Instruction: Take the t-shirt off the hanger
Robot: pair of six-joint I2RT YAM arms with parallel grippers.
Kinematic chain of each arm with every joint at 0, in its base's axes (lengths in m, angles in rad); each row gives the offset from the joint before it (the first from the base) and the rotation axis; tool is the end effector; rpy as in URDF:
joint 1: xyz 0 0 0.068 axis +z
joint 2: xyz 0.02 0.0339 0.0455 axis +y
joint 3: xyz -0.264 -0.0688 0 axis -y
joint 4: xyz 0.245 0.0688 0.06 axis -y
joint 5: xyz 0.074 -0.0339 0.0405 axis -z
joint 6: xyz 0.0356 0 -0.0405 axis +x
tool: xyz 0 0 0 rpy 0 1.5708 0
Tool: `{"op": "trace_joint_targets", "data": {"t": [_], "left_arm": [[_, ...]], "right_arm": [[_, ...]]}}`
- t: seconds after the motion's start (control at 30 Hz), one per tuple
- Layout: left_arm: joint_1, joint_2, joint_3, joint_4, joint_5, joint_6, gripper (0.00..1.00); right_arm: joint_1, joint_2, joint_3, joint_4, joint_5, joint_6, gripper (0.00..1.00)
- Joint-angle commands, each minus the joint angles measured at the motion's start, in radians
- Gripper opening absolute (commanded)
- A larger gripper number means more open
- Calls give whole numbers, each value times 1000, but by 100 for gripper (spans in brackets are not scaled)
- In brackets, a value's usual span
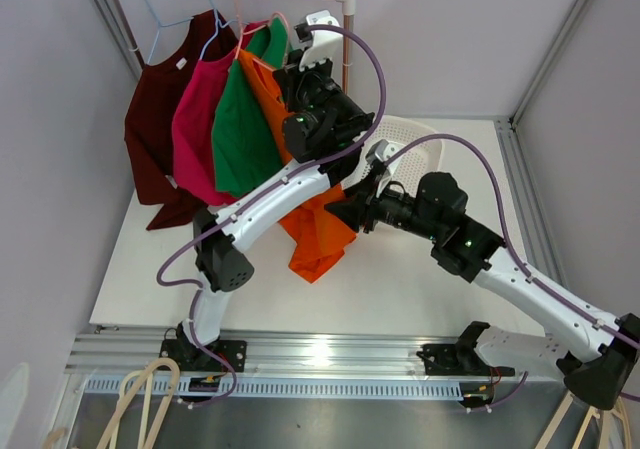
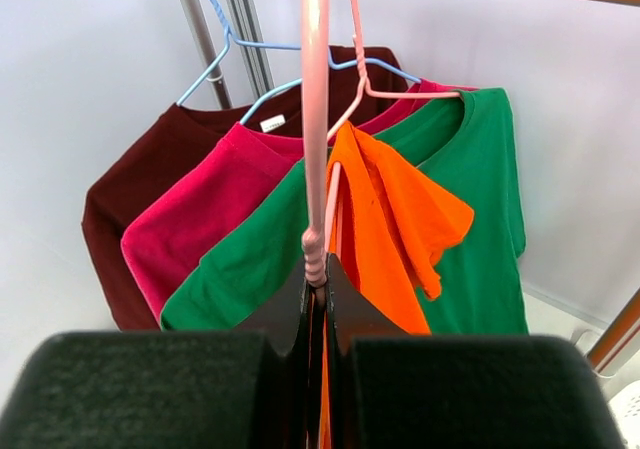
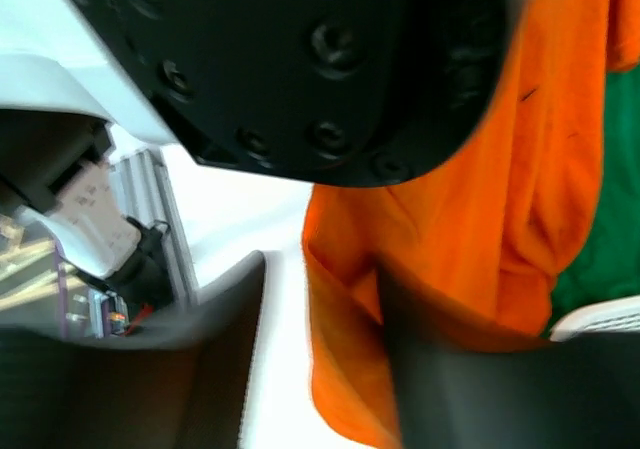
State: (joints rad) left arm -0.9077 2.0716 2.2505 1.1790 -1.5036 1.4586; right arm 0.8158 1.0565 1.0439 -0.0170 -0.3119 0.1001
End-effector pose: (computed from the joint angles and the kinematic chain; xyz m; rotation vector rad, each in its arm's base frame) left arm 0.2701 -0.2881 0.5224 -0.4151 1.4778 0.6004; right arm 0.1591 0.1850 0.3971 -0.8213 1.4706 0.9495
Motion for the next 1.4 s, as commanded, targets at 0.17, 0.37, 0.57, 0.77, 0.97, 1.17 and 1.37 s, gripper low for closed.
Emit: {"op": "trace_joint_targets", "data": {"t": [0.17,0.37,0.57,0.77,0.97,1.17,1.37], "left_arm": [[-5,-90,52,-100,88,-81,1],[-3,-97,52,-145,101,-113,1],[-3,-125,43,-280,118,-205,1],[10,-218,15,-733,177,-629,1],[87,-254,146,-1647,347,-1356,1],[115,-239,158,-1682,387,-1390,1],[165,-209,167,-1687,391,-1396,1]], "right_arm": [[20,-24,15,20,95,15,0],[26,-101,28,-64,115,15,0],[31,-144,30,-115,139,26,0],[66,-185,57,-175,163,41,0],[124,-243,57,-242,226,55,0],[221,-288,50,-304,301,78,0],[281,-358,38,-334,249,110,0]]}}
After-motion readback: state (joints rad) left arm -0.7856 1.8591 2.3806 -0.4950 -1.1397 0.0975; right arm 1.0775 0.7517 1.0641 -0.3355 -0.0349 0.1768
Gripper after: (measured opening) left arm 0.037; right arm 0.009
